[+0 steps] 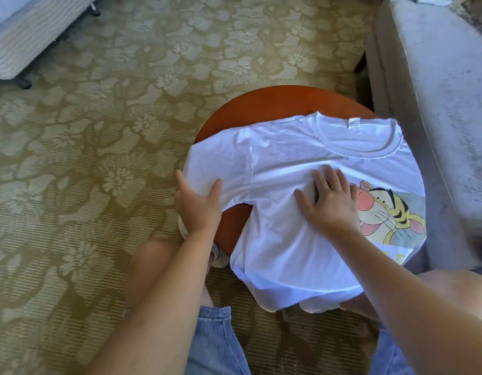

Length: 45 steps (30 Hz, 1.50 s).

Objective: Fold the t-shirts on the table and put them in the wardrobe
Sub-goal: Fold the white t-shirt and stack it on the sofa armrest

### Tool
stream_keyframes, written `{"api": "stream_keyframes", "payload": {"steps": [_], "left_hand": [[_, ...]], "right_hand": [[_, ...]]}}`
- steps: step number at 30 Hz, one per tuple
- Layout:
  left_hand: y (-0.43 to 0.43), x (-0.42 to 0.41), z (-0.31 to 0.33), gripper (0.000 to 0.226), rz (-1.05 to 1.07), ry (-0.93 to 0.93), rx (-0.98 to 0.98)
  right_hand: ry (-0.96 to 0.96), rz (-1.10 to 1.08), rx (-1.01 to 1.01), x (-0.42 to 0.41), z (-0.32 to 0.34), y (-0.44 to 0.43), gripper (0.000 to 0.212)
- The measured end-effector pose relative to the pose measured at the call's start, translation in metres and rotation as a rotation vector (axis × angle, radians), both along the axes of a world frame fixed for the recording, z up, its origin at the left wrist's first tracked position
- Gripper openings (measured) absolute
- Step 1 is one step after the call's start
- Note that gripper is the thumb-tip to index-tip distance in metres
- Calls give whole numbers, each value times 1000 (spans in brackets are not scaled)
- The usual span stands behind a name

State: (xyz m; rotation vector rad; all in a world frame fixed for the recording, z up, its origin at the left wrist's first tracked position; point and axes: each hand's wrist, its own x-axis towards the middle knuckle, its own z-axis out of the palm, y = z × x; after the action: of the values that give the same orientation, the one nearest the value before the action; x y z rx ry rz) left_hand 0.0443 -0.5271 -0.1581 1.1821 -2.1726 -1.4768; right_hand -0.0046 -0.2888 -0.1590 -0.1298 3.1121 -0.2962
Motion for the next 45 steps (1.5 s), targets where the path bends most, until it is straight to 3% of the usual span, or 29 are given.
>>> {"api": "stream_keyframes", "payload": {"steps": [3, 8, 11, 15, 19, 21, 24, 27, 30, 34, 36, 43, 45], "left_hand": [[1, 1, 1, 103, 18, 3, -62], [-7, -3, 2, 93, 200, -67, 432], [-11, -5, 0, 89, 204, -29, 490], [-13, -6, 2, 91, 169, 42, 460], [-19, -10, 10, 120, 122, -51, 493], [-19, -9, 16, 124, 81, -67, 386], [-19, -6, 20, 118, 64, -7, 115], [-19, -2, 25, 94, 63, 75, 30], [-28, -4, 24, 82, 31, 56, 82], [-56, -9, 23, 89, 43, 96, 473], [-63, -10, 28, 88, -5, 95, 558], [-73, -10, 31, 95, -76, -211, 323], [-74, -10, 30, 97, -58, -220, 345]], "right_hand": [[12, 1, -9, 1, 0, 0, 90], [31, -2, -9, 1, 0, 0, 90], [26, -3, -10, 1, 0, -1, 90], [26, 1, -5, 1, 0, 0, 83], [27, 4, -13, 0, -1, 1, 79], [31, 4, -18, 1, -1, 1, 79], [24, 1, -11, 1, -1, 1, 80], [21, 7, -13, 1, -1, 1, 75], [18, 7, -10, 1, 0, 2, 75], [6, 7, -8, 1, 3, 0, 72], [-15, 16, 26, 1, 3, 0, 72], [-19, 6, 63, 0, 2, -1, 76], [-19, 2, 56, 1, 2, -2, 80]]}}
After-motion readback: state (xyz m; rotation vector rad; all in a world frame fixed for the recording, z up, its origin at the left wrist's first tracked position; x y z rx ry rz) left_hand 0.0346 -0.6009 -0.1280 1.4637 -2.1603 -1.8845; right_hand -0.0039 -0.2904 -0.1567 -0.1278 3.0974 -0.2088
